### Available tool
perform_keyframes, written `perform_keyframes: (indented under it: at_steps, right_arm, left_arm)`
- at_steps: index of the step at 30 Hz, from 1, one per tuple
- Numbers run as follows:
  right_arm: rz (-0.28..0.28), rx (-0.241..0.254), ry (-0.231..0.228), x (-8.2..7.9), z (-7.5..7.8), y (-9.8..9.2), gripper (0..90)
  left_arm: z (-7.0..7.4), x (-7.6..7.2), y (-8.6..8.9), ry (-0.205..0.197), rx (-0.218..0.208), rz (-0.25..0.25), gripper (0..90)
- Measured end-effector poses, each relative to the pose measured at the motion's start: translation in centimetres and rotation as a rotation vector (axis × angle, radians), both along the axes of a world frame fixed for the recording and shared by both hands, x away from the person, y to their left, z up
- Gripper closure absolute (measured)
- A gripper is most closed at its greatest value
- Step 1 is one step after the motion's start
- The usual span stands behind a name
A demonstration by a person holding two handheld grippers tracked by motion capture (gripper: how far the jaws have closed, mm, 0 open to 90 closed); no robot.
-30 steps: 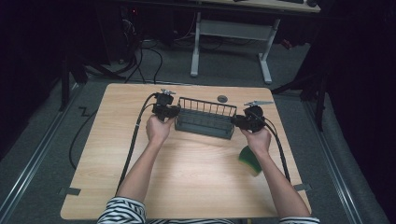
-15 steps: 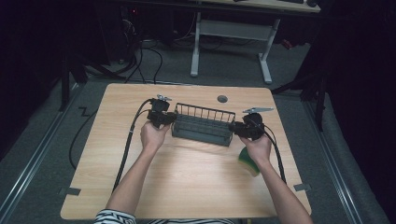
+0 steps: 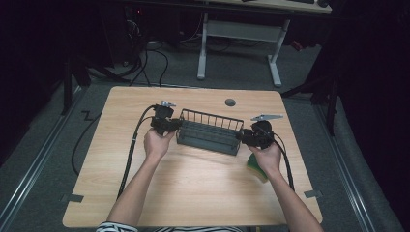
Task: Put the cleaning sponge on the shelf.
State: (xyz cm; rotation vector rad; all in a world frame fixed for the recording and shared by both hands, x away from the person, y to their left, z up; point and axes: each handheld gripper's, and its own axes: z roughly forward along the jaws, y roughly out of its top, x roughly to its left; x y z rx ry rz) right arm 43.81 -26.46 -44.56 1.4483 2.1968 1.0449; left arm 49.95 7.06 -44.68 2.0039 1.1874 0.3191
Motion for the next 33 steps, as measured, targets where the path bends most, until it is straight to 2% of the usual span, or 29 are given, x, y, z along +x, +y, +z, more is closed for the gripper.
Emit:
perform_keyframes:
  at_steps: [2,6,7,10,11,14,16,20,21,23,26,28,29,32,33]
  right_arm:
    - [-0.003,-0.001,-0.001,0.0,0.0,0.0,52.9]
    - [-0.018,0.035,-0.019,-0.1,0.3,-0.2,43.0]
    - [-0.022,0.041,-0.024,-0.2,0.4,-0.3,41.5]
    - [-0.031,0.063,-0.064,-0.5,0.9,-0.9,38.7]
    - [-0.039,0.081,-0.079,-0.8,1.2,-1.2,37.9]
    - [-0.041,0.09,-0.087,-1.0,1.4,-1.4,37.0]
    - [-0.048,0.072,-0.095,-1.2,1.6,-1.6,36.5]
    - [-0.054,0.073,-0.108,-1.8,2.0,-2.0,38.1]
    - [-0.054,0.08,-0.119,-2.1,2.2,-2.3,39.1]
    - [-0.051,0.08,-0.12,-2.2,2.3,-2.4,39.1]
    - [-0.042,0.062,-0.125,-2.6,2.6,-2.8,39.2]
    - [-0.034,0.086,-0.149,-3.0,2.4,-3.3,39.1]
    - [-0.032,0.062,-0.149,-3.4,2.1,-3.7,39.0]
    - [-0.022,0.053,-0.131,-3.8,1.8,-4.0,37.5]
    - [-0.015,0.048,-0.154,-4.3,1.6,-4.3,37.3]
  left_arm:
    - [0.0,-0.1,0.0,-0.005,-0.005,0.003,75.3]
    - [0.1,-0.2,0.2,-0.025,-0.022,0.018,55.6]
    - [0.3,-0.3,0.4,-0.036,-0.039,0.02,51.8]
    - [0.7,-0.9,0.7,-0.067,-0.055,0.017,43.3]
    - [0.9,-1.4,1.1,-0.088,-0.063,0.016,40.6]
    - [1.0,-1.9,1.5,-0.101,-0.072,0.014,39.5]
    - [1.1,-2.3,1.8,-0.116,-0.063,0.015,38.6]
    - [1.1,-3.8,2.9,-0.174,-0.053,0.009,38.3]
    - [0.9,-4.4,3.7,-0.171,-0.046,0.014,38.2]
    - [0.7,-4.9,4.1,-0.173,-0.047,0.019,37.8]
    - [-0.1,-6.4,5.8,-0.175,-0.048,0.044,37.2]
    - [-1.2,-7.4,7.0,-0.178,-0.031,0.066,37.0]
    - [-1.8,-7.9,7.6,-0.159,-0.031,0.082,36.8]
    - [-3.6,-9.1,9.4,-0.122,-0.03,0.121,36.5]
    - [-4.1,-9.5,9.9,-0.116,-0.023,0.136,36.4]
